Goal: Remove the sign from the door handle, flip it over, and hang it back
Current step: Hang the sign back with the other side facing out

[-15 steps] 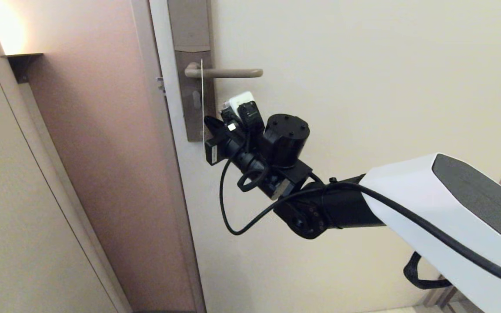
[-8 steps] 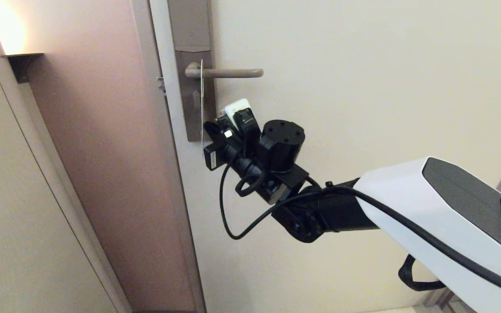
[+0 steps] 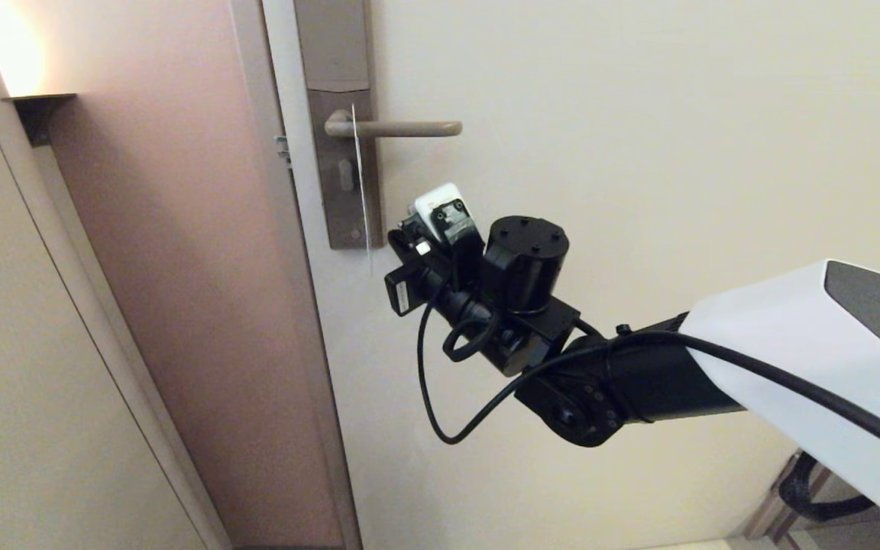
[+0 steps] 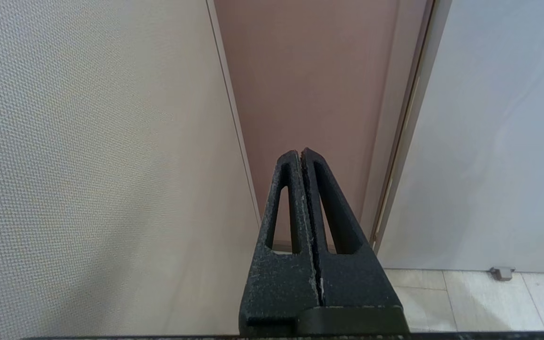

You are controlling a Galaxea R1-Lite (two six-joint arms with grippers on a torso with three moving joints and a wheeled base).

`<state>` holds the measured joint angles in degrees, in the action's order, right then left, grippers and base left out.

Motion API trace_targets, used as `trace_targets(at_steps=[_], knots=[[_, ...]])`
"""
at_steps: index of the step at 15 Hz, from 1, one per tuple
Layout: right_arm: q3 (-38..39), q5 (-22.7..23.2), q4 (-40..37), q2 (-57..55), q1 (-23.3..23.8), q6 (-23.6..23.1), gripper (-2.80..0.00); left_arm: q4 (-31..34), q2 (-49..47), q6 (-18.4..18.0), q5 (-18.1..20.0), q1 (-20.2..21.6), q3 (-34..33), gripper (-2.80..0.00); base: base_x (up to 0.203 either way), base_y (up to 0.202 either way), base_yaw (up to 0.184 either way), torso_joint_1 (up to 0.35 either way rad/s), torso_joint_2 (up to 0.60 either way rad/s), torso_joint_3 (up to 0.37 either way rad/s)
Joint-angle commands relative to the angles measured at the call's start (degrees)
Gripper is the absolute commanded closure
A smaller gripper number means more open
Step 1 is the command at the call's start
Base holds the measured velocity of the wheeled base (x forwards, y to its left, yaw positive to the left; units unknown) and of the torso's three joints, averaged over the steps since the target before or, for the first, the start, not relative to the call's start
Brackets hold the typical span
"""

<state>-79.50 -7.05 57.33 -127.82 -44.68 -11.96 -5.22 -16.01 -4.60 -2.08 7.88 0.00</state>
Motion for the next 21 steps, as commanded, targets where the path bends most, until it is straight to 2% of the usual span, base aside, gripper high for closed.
trace_targets(at_steps=[1, 6, 11, 16, 21], knots=[[1.10, -0.07, 0.32, 2.13, 0.21, 0.00, 0.00, -0.05, 0.01, -0.05, -0.02, 0.04, 0.00, 0.00, 0.000, 0.000, 0.000, 0.000, 0.00, 0.000], [1.10, 0.12, 0.32, 3.52, -0.46, 0.71, 0.00, -0.05, 0.01, -0.05, -0.02, 0.04, 0.00, 0.00, 0.000, 0.000, 0.000, 0.000, 0.00, 0.000], [0.02, 2.32, 0.58, 3.52, -3.93, 0.87, 0.00, -0.05, 0.01, -0.05, -0.02, 0.04, 0.00, 0.00, 0.000, 0.000, 0.000, 0.000, 0.00, 0.000], [-6.93, 3.09, 1.01, -2.04, -4.87, 0.80, 0.00, -0.05, 0.01, -0.05, -0.02, 0.04, 0.00, 0.00, 0.000, 0.000, 0.000, 0.000, 0.00, 0.000], [-10.52, 2.86, 3.20, -6.83, -5.16, 0.71, 0.00, -0.05, 0.01, -0.05, -0.02, 0.04, 0.00, 0.00, 0.000, 0.000, 0.000, 0.000, 0.00, 0.000]])
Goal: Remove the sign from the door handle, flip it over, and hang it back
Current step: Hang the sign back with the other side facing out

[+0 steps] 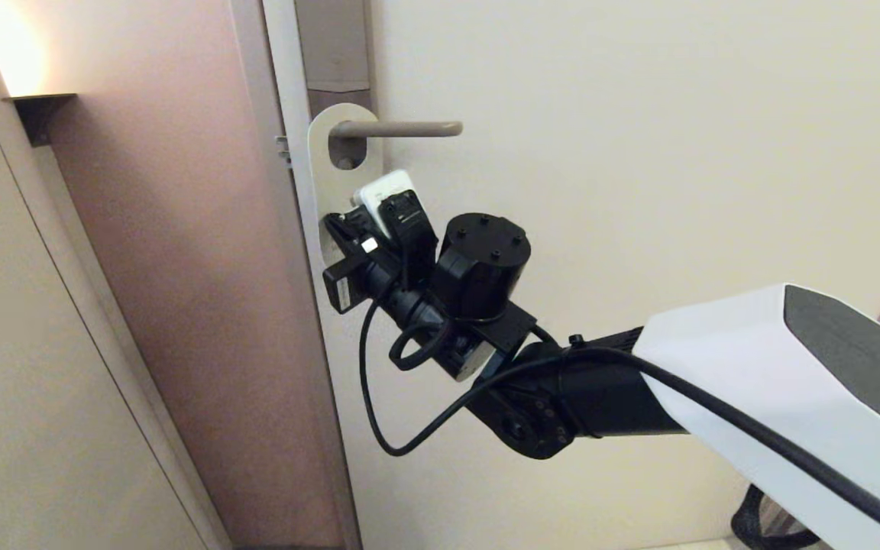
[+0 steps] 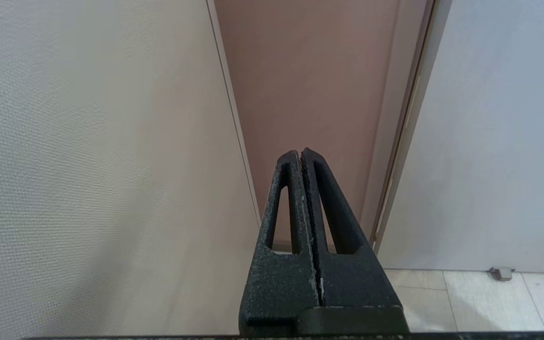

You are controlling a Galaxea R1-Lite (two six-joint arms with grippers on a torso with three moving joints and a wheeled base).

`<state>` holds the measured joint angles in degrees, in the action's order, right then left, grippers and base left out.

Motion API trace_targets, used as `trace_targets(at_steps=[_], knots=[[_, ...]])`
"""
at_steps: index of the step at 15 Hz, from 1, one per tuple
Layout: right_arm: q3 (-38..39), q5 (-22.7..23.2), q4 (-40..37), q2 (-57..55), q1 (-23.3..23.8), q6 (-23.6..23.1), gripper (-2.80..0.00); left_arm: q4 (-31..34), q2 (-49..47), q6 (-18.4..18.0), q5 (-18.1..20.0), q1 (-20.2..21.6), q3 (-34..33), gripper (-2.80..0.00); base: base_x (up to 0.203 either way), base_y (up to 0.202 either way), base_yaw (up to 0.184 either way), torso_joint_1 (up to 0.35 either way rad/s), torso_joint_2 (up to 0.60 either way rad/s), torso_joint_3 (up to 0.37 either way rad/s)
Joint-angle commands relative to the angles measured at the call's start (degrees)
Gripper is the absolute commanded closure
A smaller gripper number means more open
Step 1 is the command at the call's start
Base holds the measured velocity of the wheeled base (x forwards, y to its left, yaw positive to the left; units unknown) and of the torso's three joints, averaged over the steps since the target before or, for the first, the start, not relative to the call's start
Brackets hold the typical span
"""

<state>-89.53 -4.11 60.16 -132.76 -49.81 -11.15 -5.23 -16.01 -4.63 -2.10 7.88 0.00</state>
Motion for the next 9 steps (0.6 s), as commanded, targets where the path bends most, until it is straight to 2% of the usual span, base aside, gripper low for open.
trace_targets(at_steps=[1, 5, 9], knots=[[-0.85, -0.11, 1.17, -2.63, -0.02, -0.10, 0.00, -0.04, 0.01, -0.03, -0.01, 0.04, 0.00, 0.00, 0.000, 0.000, 0.000, 0.000, 0.00, 0.000], [-2.29, -0.81, 2.16, -3.56, 0.32, 0.39, 0.00, -0.04, 0.01, -0.03, -0.01, 0.04, 0.00, 0.00, 0.000, 0.000, 0.000, 0.000, 0.00, 0.000], [-3.10, -0.79, 2.00, -2.22, 0.33, 3.54, 0.00, -0.04, 0.01, -0.03, -0.01, 0.04, 0.00, 0.00, 0.000, 0.000, 0.000, 0.000, 0.00, 0.000]])
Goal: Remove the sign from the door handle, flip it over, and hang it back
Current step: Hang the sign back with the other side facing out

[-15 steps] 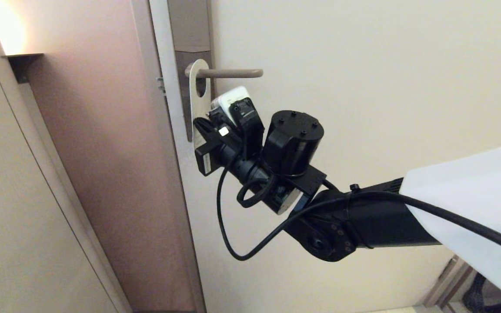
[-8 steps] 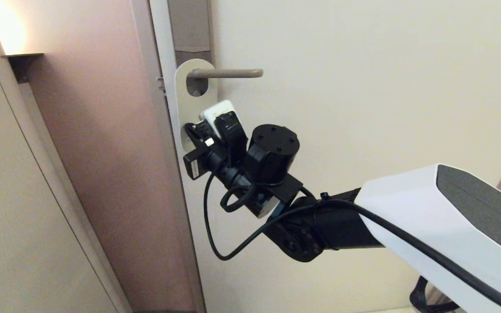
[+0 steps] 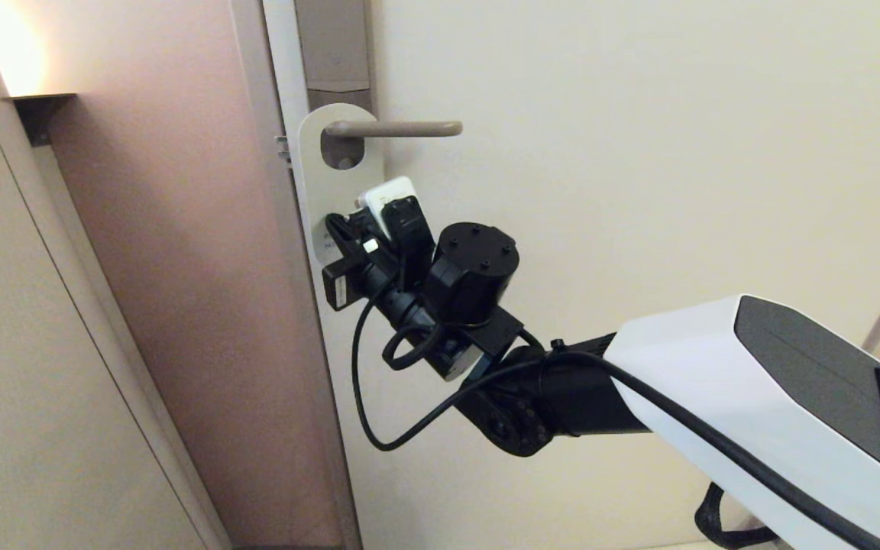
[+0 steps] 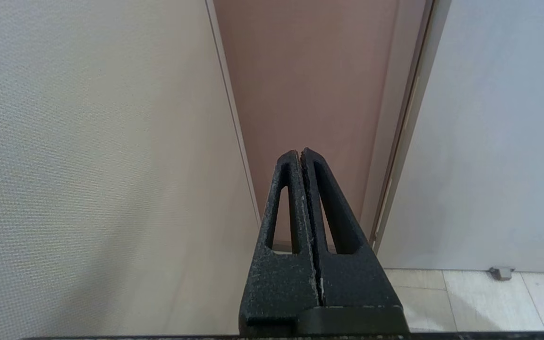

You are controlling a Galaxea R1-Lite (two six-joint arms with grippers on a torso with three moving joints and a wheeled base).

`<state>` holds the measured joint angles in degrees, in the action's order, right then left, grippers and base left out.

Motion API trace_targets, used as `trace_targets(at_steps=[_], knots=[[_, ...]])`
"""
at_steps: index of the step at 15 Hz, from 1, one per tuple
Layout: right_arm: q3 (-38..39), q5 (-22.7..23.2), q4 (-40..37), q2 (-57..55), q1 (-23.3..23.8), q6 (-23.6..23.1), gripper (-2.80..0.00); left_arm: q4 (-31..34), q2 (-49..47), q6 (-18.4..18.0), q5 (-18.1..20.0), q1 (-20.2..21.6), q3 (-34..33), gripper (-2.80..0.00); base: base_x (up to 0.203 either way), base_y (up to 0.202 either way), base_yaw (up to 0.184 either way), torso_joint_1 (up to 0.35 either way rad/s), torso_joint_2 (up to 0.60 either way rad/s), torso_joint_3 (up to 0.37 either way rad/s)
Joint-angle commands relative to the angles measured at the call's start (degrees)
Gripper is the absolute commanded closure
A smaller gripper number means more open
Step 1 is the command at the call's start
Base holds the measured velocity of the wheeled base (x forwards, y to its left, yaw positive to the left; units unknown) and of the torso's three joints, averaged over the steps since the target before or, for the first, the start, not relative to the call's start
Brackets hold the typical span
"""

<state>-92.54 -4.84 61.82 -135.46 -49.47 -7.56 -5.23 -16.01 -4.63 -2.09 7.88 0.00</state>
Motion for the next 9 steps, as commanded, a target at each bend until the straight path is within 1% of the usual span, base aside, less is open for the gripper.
trace_targets(at_steps=[1, 3, 9], knots=[[-0.28, 0.00, 0.32, 0.78, -0.01, 0.81, 0.00, -0.04, 0.01, -0.03, -0.02, 0.04, 0.00, 0.00, 0.000, 0.000, 0.000, 0.000, 0.00, 0.000], [-1.27, 0.07, 0.23, 1.08, -0.01, 1.75, 0.00, -0.04, 0.01, -0.03, -0.02, 0.04, 0.00, 0.00, 0.000, 0.000, 0.000, 0.000, 0.00, 0.000], [-5.04, 0.33, -0.37, -2.06, -0.04, 1.67, 0.00, -0.04, 0.01, -0.03, -0.02, 0.04, 0.00, 0.00, 0.000, 0.000, 0.000, 0.000, 0.00, 0.000]])
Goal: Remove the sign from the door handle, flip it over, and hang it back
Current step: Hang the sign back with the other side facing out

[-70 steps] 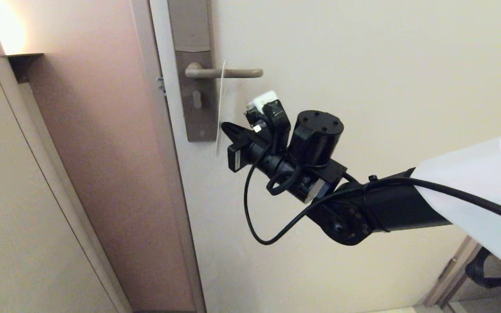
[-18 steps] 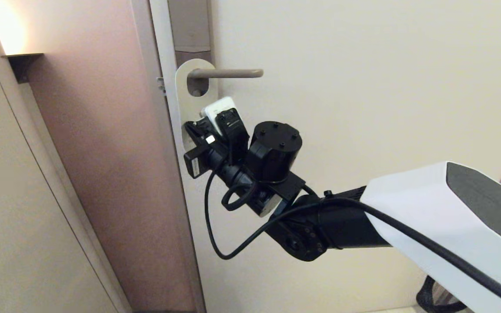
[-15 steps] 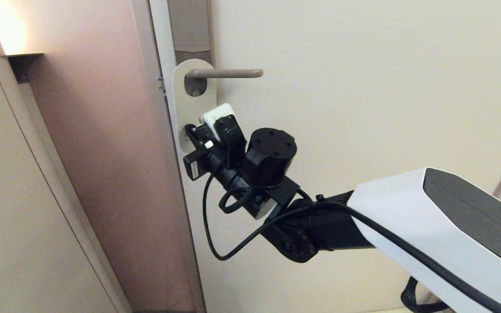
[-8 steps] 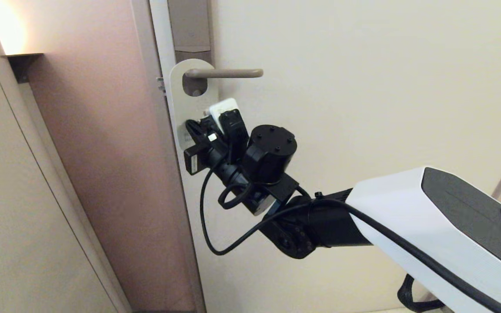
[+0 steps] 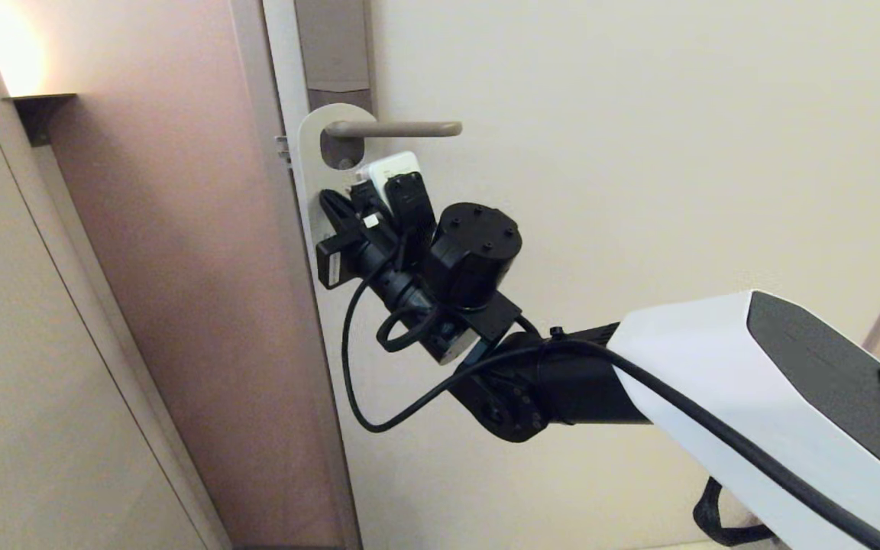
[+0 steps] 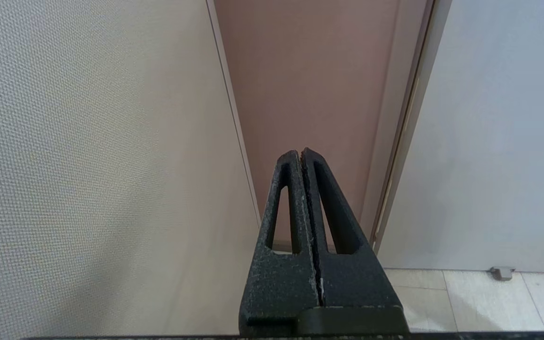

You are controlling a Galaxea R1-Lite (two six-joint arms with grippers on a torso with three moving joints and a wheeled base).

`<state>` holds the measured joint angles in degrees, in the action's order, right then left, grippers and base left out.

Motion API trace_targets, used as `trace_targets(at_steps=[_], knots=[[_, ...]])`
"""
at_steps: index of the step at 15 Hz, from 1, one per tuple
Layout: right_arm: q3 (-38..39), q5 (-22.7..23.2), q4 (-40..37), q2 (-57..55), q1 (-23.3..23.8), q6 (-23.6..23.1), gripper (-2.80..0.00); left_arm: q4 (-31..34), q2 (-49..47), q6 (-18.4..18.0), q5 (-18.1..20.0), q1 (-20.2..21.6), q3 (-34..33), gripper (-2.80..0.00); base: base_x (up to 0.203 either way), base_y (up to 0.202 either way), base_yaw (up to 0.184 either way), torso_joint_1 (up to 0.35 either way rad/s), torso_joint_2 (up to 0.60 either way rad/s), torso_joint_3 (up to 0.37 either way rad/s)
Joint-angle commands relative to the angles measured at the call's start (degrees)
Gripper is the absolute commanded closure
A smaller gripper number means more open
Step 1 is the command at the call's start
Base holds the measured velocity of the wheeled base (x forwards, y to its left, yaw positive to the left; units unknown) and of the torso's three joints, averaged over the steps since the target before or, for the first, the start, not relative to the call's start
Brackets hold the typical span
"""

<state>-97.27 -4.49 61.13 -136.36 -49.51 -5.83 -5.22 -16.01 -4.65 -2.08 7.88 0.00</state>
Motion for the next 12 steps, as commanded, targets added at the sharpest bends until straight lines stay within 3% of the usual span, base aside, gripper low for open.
trace_targets(at_steps=[1, 6, 12], knots=[[-1.04, -0.10, 0.31, -2.18, 0.05, -0.06, 0.00, -0.06, 0.01, -0.01, -0.02, 0.04, 0.00, 0.00, 0.000, 0.000, 0.000, 0.000, 0.00, 0.000], [-7.75, -0.37, 0.31, -6.71, 0.90, -0.23, 0.00, -0.06, 0.01, -0.01, -0.02, 0.04, 0.00, 0.00, 0.000, 0.000, 0.000, 0.000, 0.00, 0.000], [-7.59, -0.94, 0.40, -7.95, 2.38, -0.40, 0.00, -0.06, 0.01, -0.01, -0.02, 0.04, 0.00, 0.00, 0.000, 0.000, 0.000, 0.000, 0.00, 0.000]])
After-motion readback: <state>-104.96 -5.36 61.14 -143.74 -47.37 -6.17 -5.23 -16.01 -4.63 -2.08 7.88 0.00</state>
